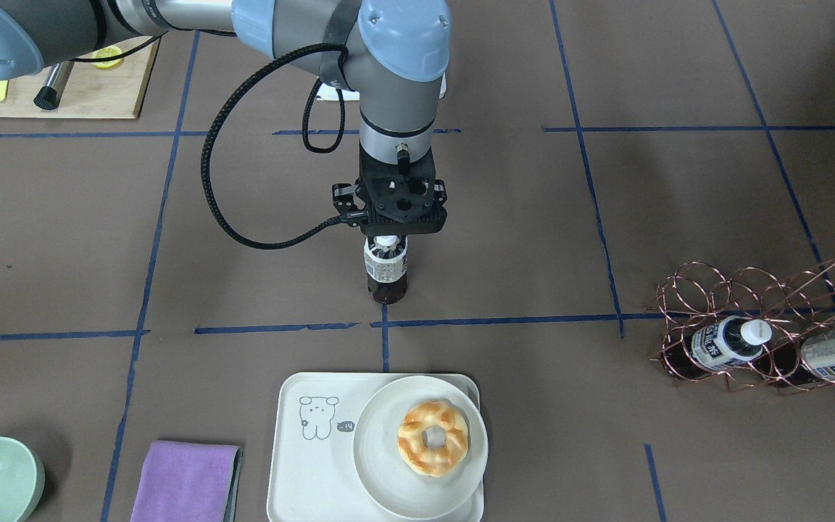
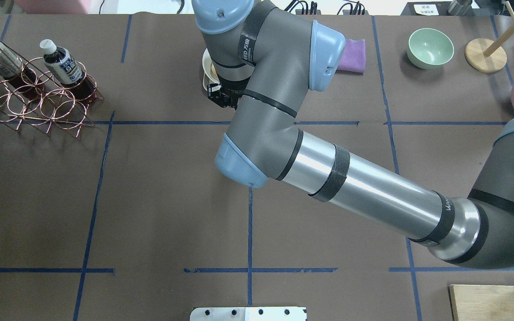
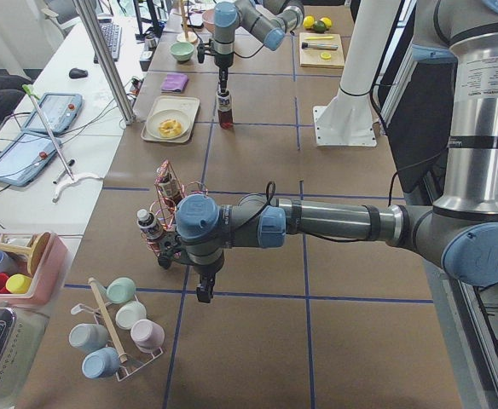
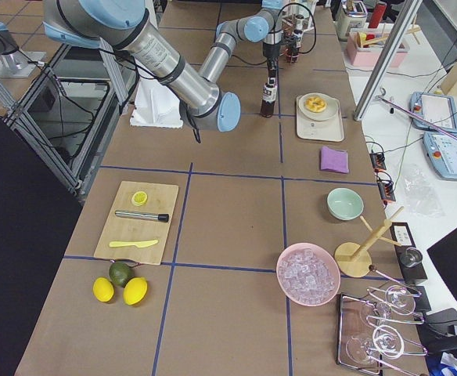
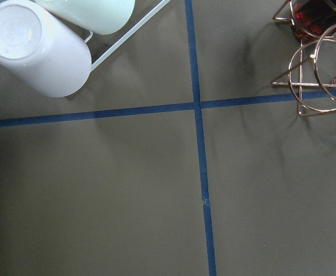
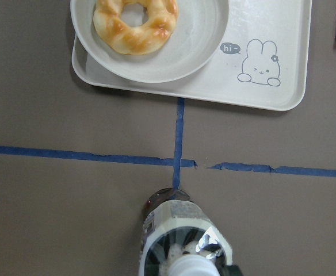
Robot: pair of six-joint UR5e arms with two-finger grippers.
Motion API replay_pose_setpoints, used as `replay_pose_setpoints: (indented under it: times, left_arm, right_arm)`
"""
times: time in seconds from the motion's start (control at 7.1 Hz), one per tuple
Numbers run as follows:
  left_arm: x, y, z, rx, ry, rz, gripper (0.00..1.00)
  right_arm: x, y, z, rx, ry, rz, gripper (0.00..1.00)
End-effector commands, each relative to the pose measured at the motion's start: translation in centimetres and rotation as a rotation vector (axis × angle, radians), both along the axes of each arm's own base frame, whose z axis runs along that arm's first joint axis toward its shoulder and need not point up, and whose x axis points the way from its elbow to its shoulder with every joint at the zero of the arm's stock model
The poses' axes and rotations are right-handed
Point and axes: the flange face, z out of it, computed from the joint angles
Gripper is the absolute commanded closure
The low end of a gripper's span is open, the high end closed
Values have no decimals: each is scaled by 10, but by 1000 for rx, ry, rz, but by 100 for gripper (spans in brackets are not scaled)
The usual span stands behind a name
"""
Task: Place tea on tray
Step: 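Grasp the tea bottle with the right gripper and lift it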
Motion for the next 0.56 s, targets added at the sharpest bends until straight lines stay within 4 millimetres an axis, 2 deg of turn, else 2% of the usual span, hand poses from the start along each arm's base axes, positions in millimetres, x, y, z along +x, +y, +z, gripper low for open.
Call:
replay_pose_setpoints:
  times: [0.0, 0.14, 0.42]
  left_arm:
    - [0, -1, -2, 4, 0, -1, 0]
    - [0, 0, -2, 2, 0, -1, 0]
    - [-1, 0, -3, 5, 0, -2, 0]
  right_arm:
    - [1, -2, 0, 7, 5, 10, 85]
    - [4, -4, -4, 16, 4, 18, 100]
    - [44, -41, -12, 26, -9, 85, 100]
